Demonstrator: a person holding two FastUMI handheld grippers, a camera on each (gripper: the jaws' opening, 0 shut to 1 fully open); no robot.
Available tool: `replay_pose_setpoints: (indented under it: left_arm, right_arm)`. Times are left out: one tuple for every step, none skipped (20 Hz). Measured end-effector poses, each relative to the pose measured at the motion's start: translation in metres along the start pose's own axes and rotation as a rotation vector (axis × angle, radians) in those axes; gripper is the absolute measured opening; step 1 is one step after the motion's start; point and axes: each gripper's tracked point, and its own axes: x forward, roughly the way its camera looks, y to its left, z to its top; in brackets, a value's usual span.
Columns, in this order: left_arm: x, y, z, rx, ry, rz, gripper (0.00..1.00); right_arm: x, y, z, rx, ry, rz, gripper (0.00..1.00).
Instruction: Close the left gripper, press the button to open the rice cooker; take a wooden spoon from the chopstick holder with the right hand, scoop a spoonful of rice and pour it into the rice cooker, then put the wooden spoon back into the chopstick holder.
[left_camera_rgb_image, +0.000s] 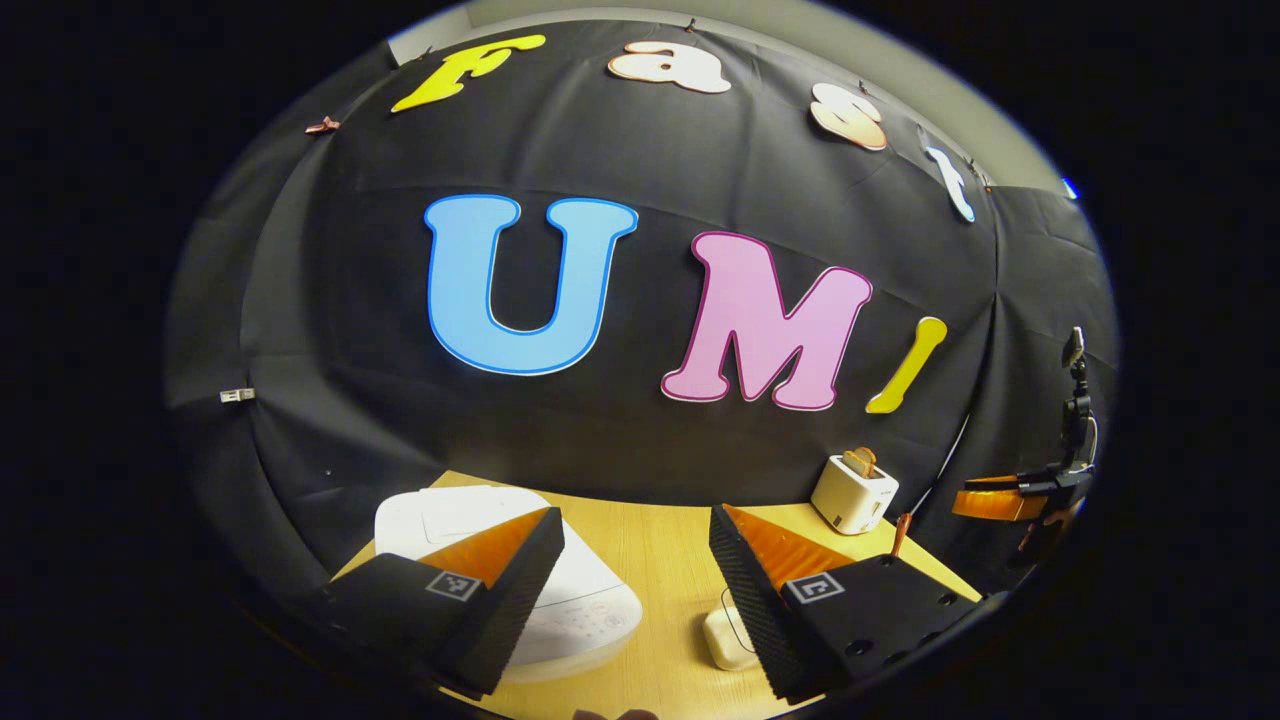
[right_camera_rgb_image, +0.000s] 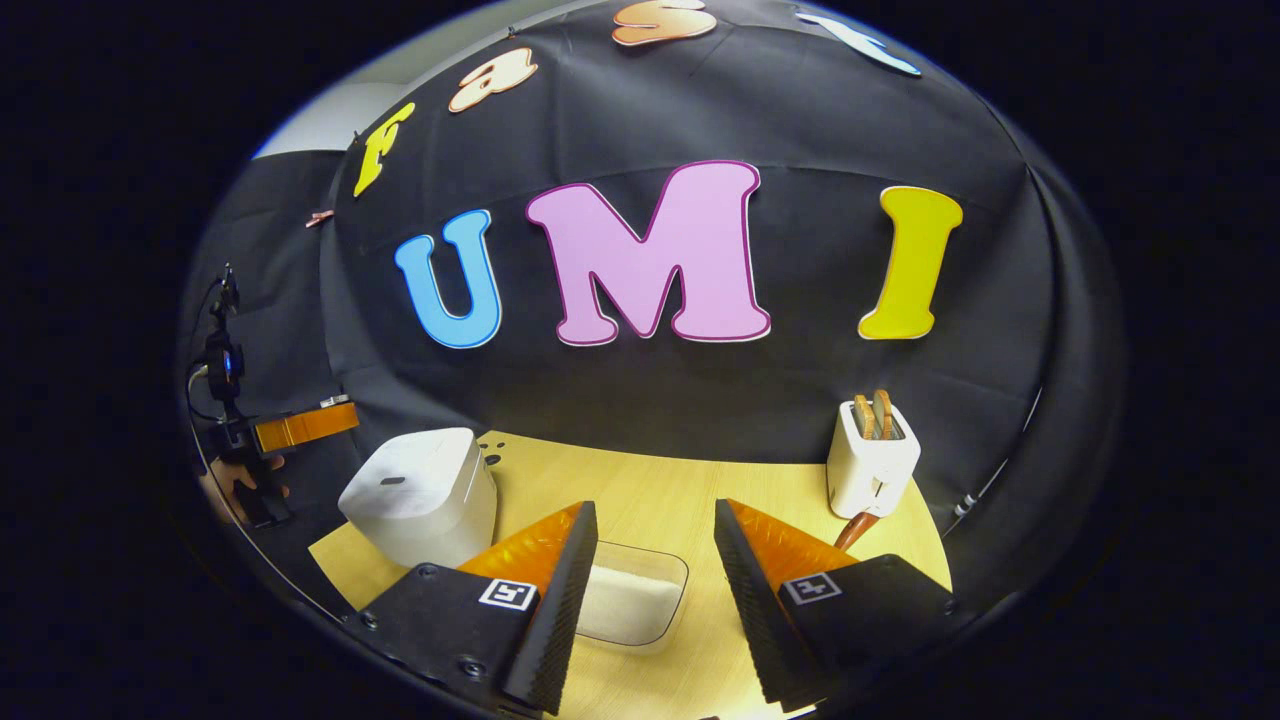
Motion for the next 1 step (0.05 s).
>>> replay_pose_setpoints:
  left_arm:
    - [0.0005,-0.0009,-0.0005,0.002,0.001,-0.001,0.95]
  right_arm:
    - [0.0002,0.0003,-0.0002,0.0,0.0,0.002,0.74]
